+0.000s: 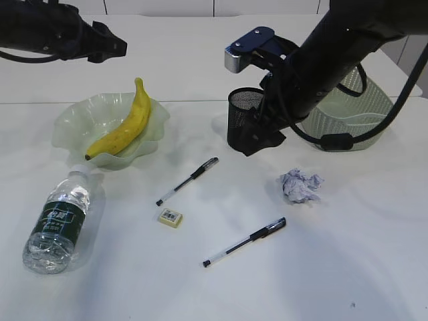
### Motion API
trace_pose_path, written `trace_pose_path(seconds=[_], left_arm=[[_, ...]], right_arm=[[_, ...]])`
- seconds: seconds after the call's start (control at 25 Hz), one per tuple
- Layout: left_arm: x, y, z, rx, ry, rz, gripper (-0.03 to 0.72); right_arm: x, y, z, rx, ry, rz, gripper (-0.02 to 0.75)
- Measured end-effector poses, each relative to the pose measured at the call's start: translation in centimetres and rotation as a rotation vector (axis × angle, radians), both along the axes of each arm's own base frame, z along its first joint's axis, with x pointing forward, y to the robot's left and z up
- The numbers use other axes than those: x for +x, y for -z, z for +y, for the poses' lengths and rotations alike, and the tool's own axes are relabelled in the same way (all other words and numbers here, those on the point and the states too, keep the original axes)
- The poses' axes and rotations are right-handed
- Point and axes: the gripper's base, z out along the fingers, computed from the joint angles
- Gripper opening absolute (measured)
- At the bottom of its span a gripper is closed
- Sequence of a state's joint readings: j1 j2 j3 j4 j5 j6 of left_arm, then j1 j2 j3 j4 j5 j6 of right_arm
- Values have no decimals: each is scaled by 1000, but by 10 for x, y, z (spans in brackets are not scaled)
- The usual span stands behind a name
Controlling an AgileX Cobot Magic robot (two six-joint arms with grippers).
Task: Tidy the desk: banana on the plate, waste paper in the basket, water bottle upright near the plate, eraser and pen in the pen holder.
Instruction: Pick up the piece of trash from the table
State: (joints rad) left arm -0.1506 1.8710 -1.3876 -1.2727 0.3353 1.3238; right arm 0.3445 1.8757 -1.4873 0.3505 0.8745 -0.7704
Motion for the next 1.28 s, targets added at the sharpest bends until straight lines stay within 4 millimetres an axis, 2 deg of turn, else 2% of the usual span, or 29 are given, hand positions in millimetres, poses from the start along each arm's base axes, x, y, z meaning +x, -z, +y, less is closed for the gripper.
trace_pose_path(seconds=[0.52, 1.08, 1.28], left_arm=[[-49, -75, -1, 30, 138, -70, 346], [-109, -128, 7, 93, 190, -36, 346], [-133, -148, 10, 82, 182, -53, 346]], right_arm=[[-2, 7, -27, -309, 57, 37, 515], [-4, 9, -31, -360, 51, 65, 515], [2, 31, -29, -381, 42, 113, 515]])
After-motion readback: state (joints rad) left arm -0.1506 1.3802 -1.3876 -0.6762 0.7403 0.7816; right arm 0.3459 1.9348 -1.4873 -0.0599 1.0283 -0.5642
